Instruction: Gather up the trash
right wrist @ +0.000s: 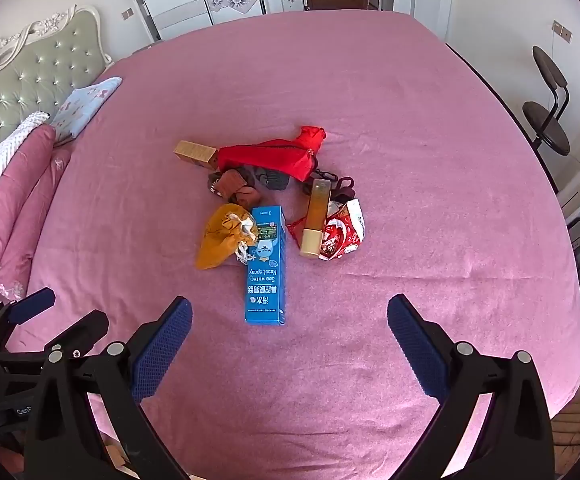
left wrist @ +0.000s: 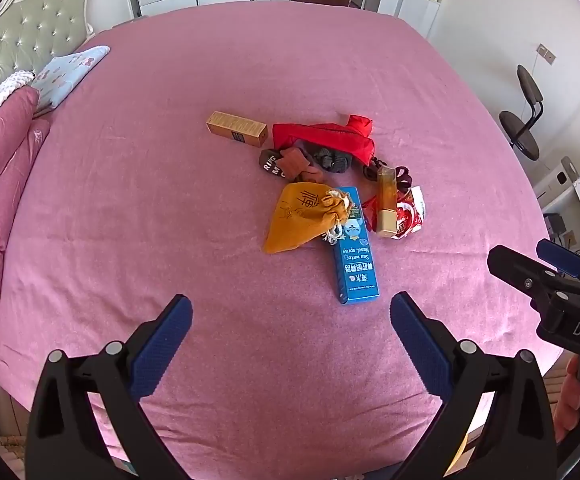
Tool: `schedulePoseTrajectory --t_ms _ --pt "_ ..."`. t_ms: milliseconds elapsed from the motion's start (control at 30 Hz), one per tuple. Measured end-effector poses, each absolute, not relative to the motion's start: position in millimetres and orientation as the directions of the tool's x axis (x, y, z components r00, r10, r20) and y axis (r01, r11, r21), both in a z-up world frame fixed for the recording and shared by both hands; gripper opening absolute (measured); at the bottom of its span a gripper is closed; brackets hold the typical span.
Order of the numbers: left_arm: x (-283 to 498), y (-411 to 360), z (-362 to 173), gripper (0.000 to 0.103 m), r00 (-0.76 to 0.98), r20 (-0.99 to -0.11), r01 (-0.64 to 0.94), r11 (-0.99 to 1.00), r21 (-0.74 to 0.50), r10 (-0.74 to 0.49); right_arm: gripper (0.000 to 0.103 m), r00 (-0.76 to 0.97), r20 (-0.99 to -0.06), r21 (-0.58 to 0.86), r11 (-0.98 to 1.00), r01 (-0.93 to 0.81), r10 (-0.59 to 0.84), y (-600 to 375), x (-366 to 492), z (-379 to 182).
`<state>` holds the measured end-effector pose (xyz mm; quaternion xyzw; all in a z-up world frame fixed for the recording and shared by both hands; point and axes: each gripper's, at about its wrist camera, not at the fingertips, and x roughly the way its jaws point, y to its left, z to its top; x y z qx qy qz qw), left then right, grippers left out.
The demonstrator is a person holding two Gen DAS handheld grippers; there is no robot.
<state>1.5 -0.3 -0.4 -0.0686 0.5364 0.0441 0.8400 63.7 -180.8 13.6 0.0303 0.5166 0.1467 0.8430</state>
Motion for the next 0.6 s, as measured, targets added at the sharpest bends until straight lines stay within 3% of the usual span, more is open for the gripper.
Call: schedulePoseTrajectory --t_ms 600 --pt "23 2 -14 0.099 0.401 -0.916 -0.165 0.983 -0.085 -0.012 0.095 0.379 -0.879 0.21 0.949 -0.237 0.289 -177 85 4"
